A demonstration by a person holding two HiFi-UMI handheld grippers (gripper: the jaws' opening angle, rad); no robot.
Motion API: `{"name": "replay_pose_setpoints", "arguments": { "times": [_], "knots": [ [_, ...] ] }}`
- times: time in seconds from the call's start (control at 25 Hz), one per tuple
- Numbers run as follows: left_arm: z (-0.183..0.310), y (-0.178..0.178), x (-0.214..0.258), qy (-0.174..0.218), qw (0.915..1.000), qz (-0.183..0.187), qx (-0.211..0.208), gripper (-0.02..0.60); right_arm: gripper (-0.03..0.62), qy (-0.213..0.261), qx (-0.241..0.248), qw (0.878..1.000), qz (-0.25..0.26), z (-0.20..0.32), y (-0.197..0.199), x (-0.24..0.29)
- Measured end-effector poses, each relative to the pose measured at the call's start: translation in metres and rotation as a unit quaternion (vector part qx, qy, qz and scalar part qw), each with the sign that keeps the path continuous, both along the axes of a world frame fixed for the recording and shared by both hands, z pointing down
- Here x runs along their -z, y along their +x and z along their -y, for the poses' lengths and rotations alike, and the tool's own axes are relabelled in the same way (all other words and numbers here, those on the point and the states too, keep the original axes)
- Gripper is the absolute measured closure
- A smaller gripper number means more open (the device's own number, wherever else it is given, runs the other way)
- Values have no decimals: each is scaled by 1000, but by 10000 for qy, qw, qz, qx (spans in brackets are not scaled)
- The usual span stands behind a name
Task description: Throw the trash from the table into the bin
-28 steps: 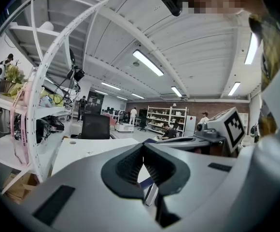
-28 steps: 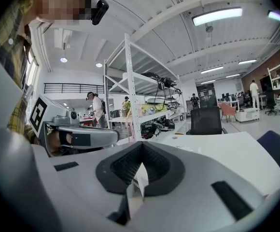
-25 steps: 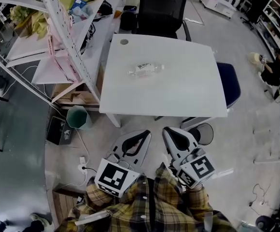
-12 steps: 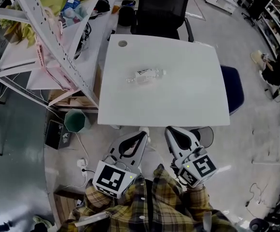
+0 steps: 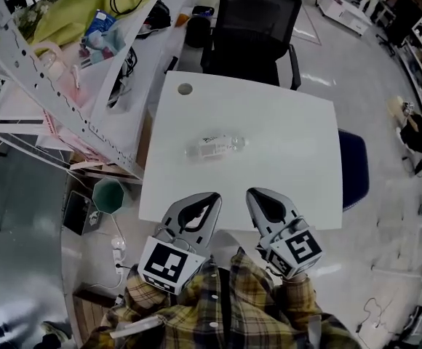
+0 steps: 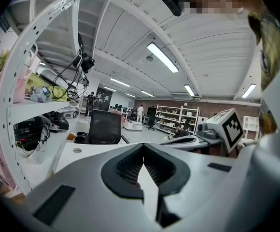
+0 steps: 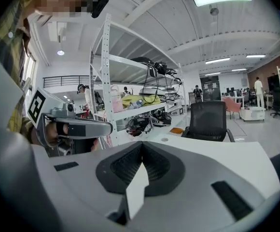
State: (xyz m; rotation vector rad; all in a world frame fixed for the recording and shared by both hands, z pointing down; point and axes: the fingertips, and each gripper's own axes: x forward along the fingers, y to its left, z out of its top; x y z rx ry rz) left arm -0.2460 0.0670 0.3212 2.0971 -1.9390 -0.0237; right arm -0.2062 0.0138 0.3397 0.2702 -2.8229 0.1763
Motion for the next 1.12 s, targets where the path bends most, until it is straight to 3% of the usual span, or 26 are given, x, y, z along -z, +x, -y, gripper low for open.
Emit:
{"name": "replay_pose_setpoints", "arguments": {
  "times": [0.36,0.68,1.12],
  "knots": [
    [78,-35,-7,-112,9992,-21,388,574,595,234,617,9966,-484,80,-41,-21],
    [96,-51,-27,-434,9976,-98,538,574,595,166,1129,9902,-808,91,-63,-43],
    [93,-67,-31,-577,9967,-169,550,574,594,-4,1032,9919,-743,109,-85,-41]
  ]
}}
